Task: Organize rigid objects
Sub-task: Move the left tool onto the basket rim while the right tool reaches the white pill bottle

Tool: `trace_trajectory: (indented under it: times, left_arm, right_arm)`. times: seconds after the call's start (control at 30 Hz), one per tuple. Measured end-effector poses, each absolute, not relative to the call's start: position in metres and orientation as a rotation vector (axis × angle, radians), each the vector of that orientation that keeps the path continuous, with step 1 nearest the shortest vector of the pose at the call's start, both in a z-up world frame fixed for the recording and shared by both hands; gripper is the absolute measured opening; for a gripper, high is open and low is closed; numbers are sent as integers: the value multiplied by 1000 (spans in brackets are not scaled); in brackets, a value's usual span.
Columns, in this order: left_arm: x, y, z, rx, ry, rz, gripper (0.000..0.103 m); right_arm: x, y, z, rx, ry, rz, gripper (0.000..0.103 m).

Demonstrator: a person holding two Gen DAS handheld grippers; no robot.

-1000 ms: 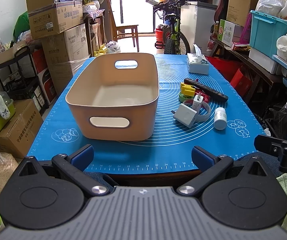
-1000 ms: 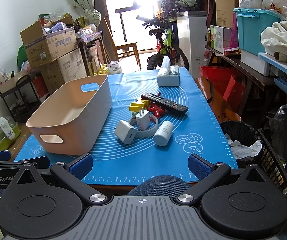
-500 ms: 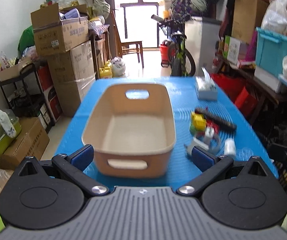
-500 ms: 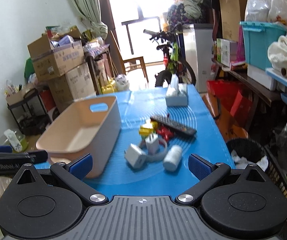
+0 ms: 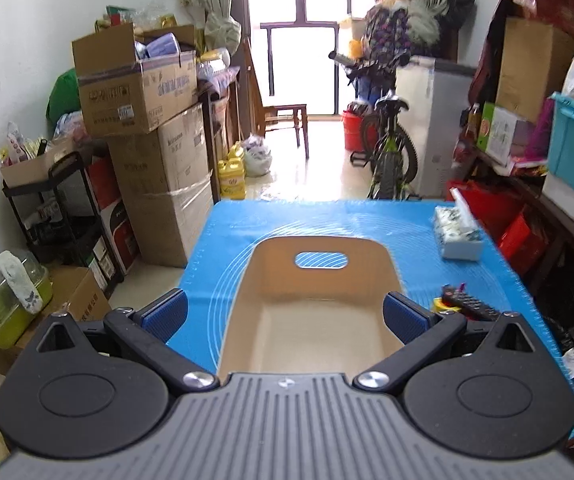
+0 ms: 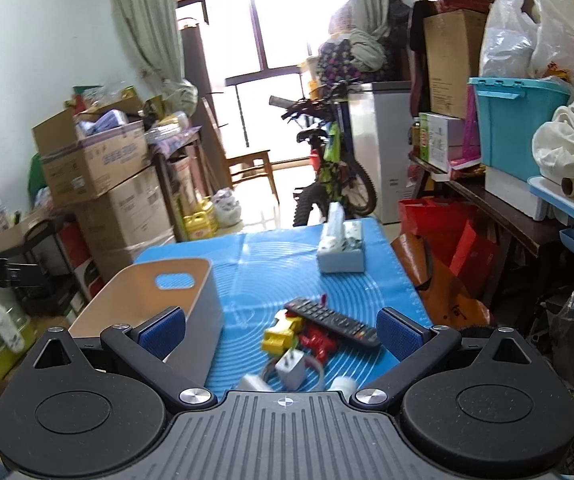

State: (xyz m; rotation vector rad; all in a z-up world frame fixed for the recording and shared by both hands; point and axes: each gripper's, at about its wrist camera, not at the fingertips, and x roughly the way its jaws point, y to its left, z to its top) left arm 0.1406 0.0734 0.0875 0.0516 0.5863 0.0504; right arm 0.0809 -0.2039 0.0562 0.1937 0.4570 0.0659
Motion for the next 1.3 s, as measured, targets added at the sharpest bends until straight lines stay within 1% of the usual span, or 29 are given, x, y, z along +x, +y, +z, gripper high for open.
trace_trajectory:
  times: [0.1, 0.2, 0.47, 0.5, 0.57, 0.73, 0.77, 0.83, 0.9, 1.03, 1.1, 1.13, 1.2, 1.3]
  left_arm:
    - [158, 83, 80, 89, 589, 76, 102]
    - [179, 90, 64, 128, 661, 52, 102]
    - [220, 112, 24, 43, 827, 49, 101]
    - [224, 115, 22, 32, 844, 58, 94]
    - [231, 123, 15, 5, 886, 71, 85]
    - [237, 142, 1, -41, 941, 82, 85]
    - [237, 144, -2, -42, 954, 77, 83]
    - [239, 146, -9, -38, 976, 75, 78]
    - [241, 149, -15, -35, 1008, 79, 67]
    - [243, 148, -24, -15, 1044, 64, 54]
    - [243, 148, -27, -4, 1056, 53, 40]
    - [243, 149, -29, -1, 1065, 48, 37]
    - [243, 149, -32, 7, 1081, 51, 20]
    - [244, 151, -33, 6, 1092, 53, 20]
  right_arm:
    - [99, -210, 49, 196, 472, 32, 101]
    - [116, -213, 40, 188, 502, -1, 101]
    - [152, -212, 5, 168, 606, -82, 101]
    - [156, -211, 1, 159, 622, -88, 101]
    - [164, -209, -8, 141, 665, -88, 101]
    - [182, -205, -28, 183, 766, -87, 101]
    - [184, -203, -32, 169, 779, -98, 101]
    - [190, -197, -40, 134, 810, -113, 101]
    - [196, -193, -48, 115, 852, -125, 101]
    - [204, -191, -61, 128, 911, -138, 101]
    - [206, -188, -66, 111, 931, -153, 101]
    - [206, -187, -69, 105, 940, -163, 101]
    - [207, -188, -74, 117, 957, -173, 101]
    - [209, -190, -80, 151, 983, -188, 100]
